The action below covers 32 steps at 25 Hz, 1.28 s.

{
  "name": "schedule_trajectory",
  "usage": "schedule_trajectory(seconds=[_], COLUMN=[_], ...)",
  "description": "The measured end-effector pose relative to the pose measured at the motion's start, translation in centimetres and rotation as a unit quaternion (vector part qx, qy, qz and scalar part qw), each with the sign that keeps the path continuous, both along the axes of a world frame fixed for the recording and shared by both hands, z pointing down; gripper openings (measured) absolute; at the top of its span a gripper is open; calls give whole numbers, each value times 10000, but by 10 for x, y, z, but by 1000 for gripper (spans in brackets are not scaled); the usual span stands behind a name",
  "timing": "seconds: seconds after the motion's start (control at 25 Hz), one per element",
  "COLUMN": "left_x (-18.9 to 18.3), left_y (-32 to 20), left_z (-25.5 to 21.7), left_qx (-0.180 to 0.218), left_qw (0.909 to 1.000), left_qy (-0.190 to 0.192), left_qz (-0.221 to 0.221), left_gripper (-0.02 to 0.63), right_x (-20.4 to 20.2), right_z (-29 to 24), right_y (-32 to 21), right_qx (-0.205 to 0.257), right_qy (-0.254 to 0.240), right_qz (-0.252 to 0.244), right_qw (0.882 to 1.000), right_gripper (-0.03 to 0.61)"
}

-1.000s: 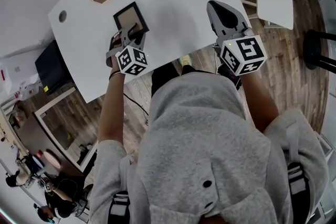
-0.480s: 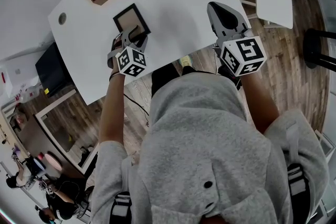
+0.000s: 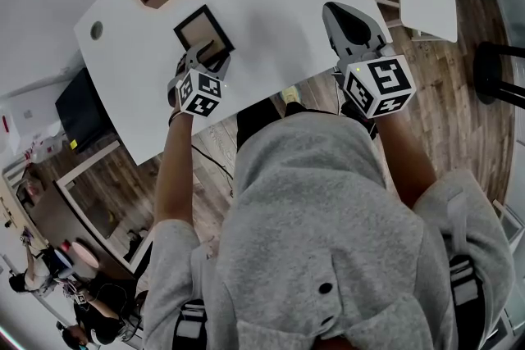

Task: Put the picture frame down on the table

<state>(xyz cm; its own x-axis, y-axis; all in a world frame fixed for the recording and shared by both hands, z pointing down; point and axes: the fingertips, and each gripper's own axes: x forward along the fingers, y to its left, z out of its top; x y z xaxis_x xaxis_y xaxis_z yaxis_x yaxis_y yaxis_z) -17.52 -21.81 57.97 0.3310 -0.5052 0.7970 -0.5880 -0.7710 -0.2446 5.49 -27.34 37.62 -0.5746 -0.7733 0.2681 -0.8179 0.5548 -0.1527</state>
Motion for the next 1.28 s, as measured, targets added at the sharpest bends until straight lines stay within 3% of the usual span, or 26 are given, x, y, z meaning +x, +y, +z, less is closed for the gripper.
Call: schedule_trajectory(seconds=[0.24, 0.6, 0.92, 1.08, 1.28], left_x=[5, 6, 1, -3, -10], left_y=[9, 14, 16, 16, 19], left_z=[2, -2, -7, -11, -41], left_qx=[-407, -332, -82, -24, 297], left_qw=[9984, 9978, 9983, 9947, 9815], left_qy=[387, 521, 439, 690, 1106], left_qz=[-65, -226, -368, -766, -1532], left_gripper=[169, 94, 94, 94, 87], right_x=[-1, 3, 14, 20, 27], right_z=[-3, -10, -16, -18, -21], right_y=[0, 1, 10, 18, 27], right_qx=[28, 98, 188, 235, 280], right_qy=[-10, -21, -51, -71, -107], right_qz=[26, 100, 108, 80, 0], right_qw=[10000, 9999, 9998, 9997, 9996], right_gripper=[28, 28, 28, 28, 28])
